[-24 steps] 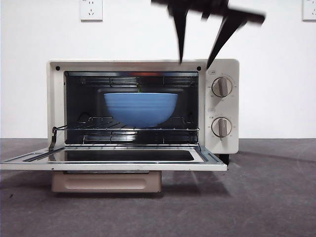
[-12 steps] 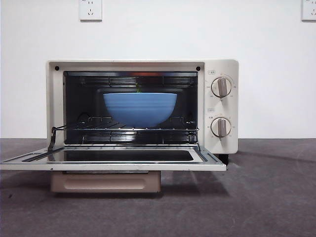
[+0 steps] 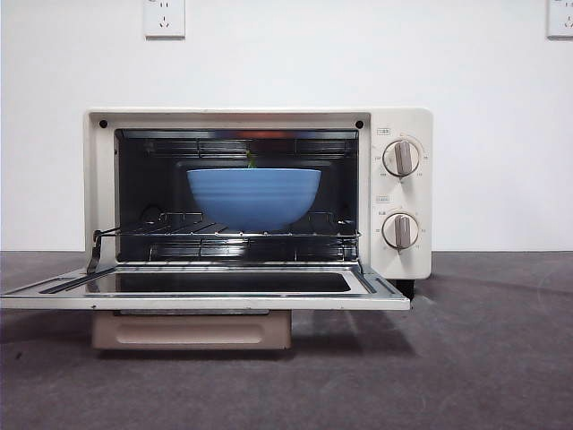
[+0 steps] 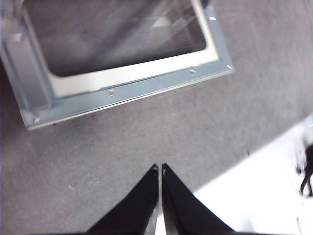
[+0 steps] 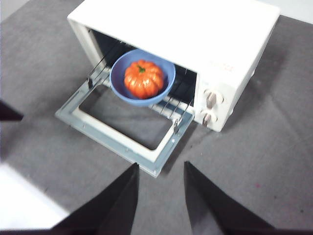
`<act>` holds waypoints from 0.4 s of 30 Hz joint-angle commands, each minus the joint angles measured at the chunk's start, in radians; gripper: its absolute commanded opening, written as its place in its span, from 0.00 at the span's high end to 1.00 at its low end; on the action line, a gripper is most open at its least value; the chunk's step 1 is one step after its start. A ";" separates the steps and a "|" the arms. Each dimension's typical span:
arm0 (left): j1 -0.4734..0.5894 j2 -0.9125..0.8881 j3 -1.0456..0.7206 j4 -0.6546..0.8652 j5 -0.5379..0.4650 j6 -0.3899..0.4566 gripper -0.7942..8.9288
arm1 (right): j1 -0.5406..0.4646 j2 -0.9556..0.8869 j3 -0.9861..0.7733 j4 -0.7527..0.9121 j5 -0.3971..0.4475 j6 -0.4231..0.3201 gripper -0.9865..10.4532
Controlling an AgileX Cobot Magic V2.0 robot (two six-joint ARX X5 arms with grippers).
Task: Place pumpkin in the steamer
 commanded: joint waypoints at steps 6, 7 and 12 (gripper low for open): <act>0.224 0.047 -0.106 0.116 0.025 -0.099 0.91 | 0.044 -0.158 -0.145 -0.005 -0.014 -0.030 0.79; 0.242 0.056 -0.124 0.127 0.025 -0.103 0.91 | 0.045 -0.174 -0.160 0.006 -0.017 -0.035 0.79; 0.317 0.125 -0.220 0.212 0.027 -0.154 0.91 | 0.045 -0.225 -0.216 0.037 -0.019 -0.051 0.83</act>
